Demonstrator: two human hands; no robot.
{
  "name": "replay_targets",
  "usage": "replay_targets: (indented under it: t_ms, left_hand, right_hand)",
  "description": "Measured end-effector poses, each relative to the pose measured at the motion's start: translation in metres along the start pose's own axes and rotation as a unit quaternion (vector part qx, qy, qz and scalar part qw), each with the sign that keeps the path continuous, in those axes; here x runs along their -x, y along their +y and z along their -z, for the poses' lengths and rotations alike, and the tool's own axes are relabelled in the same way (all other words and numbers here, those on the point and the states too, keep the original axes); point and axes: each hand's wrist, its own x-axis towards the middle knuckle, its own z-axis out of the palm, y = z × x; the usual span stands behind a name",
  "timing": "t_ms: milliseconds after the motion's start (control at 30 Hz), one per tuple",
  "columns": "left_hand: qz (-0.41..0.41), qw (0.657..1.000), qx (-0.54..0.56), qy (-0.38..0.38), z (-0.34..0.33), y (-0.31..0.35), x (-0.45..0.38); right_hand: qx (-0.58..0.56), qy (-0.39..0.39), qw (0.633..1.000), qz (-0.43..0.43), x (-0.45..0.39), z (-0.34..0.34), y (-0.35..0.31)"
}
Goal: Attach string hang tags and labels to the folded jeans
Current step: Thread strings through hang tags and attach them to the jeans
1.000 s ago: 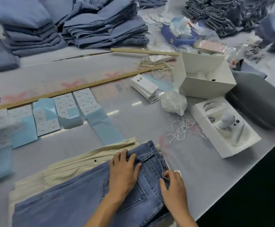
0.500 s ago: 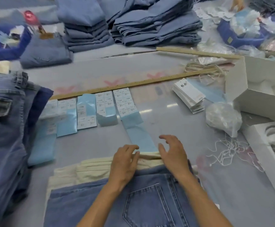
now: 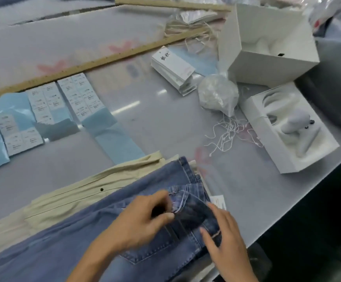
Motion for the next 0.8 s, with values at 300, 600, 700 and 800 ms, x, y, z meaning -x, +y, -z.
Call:
replay_targets:
  t_ms: [300,600,700,800]
  left_hand:
    - [0.052,0.986,-0.146,-0.056,-0.002,0.044,-0.018]
    - [0.023,0.922,-0.322,-0.213,-0.030,0.051,-0.025]
    - [0.026,0.964,-0.251,-0.081,-0.031,0.041,-0.011]
    - [0.125,0.992,0.014,0.003,-0.025,0.029,-0.004]
  right_hand:
    - [0.003,0.142,0.963,0.231,0.070,-0.031,-0.035]
    - [0.008,0.174,0.970,0.167,0.080,-0.021,-0.016]
    - [-0.012,0.156,0.974,0.165,0.085,-0.014,-0.010]
    - [-0.013,0.131,0.978,0.164,0.086,-0.006,-0.009]
